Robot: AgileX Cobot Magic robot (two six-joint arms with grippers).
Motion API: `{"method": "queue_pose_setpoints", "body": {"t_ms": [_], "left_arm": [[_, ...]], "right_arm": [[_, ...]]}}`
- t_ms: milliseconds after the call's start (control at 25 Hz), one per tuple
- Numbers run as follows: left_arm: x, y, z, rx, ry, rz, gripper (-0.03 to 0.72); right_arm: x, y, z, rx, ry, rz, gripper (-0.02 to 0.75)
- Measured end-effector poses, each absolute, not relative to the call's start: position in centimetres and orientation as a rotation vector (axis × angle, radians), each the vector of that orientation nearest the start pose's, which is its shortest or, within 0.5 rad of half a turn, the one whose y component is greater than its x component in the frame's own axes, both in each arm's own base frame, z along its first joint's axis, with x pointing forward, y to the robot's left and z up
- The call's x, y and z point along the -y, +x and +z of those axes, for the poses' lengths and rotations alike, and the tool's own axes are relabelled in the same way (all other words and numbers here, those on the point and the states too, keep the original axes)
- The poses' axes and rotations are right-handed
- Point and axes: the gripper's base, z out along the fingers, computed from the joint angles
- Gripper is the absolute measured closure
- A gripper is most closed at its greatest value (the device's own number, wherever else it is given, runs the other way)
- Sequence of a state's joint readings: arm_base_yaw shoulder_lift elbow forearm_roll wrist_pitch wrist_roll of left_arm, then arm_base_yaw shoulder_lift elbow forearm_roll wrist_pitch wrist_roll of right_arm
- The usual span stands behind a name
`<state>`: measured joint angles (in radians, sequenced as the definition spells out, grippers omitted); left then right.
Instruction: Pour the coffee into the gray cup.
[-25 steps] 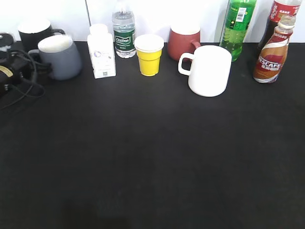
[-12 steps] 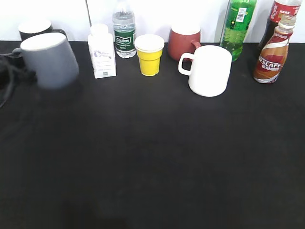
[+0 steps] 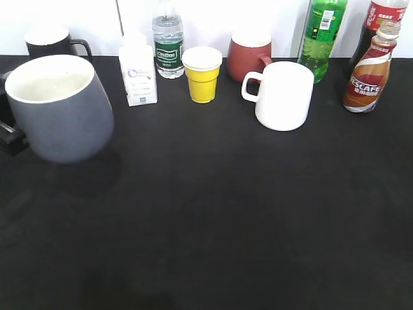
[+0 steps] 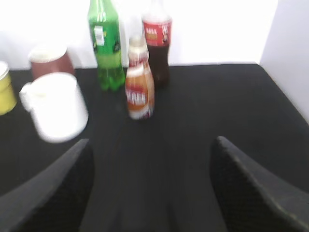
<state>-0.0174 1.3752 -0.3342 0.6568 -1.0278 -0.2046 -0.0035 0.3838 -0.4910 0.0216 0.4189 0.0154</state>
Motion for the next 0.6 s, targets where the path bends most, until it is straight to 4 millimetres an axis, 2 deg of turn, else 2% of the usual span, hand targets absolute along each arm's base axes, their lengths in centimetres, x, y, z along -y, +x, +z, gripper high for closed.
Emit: {"method": "queue_pose_setpoints", "body": {"t_ms": [160,240,360,440,520,600], "left_arm": [[5.1,22.3,21.3,-1.505,0.57,-0.319,0.642],[5.1,22.3,21.3,-1.506,0.572,-0.319,0.642],[5.2,22.3,21.3,-1.507,0.572,-0.319,0.642],[5.2,22.3,21.3,-1.507,0.572,-0.319,0.642],[5.2,22.3,21.3,-1.507,0.572,-0.32,0.642],[5.2,22.3,21.3,-1.507,0.572,-0.32,0.642]], "right_arm": [[0.1,17.1,30.2,-1.747,0.047,0.031,0.158],[0.2,21.3,28.4,-1.694,0.052,0.025,0.158],[0.2,26.4,23.8,-1.628,0.058,0.032,0.158],[-0.3,28.4,20.6,-1.598,-0.003,0.064,0.158],[-0.5,29.6,16.8,-1.604,-0.022,0.087,0.101],[-0.5,30.4,13.0,-1.694,-0.011,0.096,0.073]]}}
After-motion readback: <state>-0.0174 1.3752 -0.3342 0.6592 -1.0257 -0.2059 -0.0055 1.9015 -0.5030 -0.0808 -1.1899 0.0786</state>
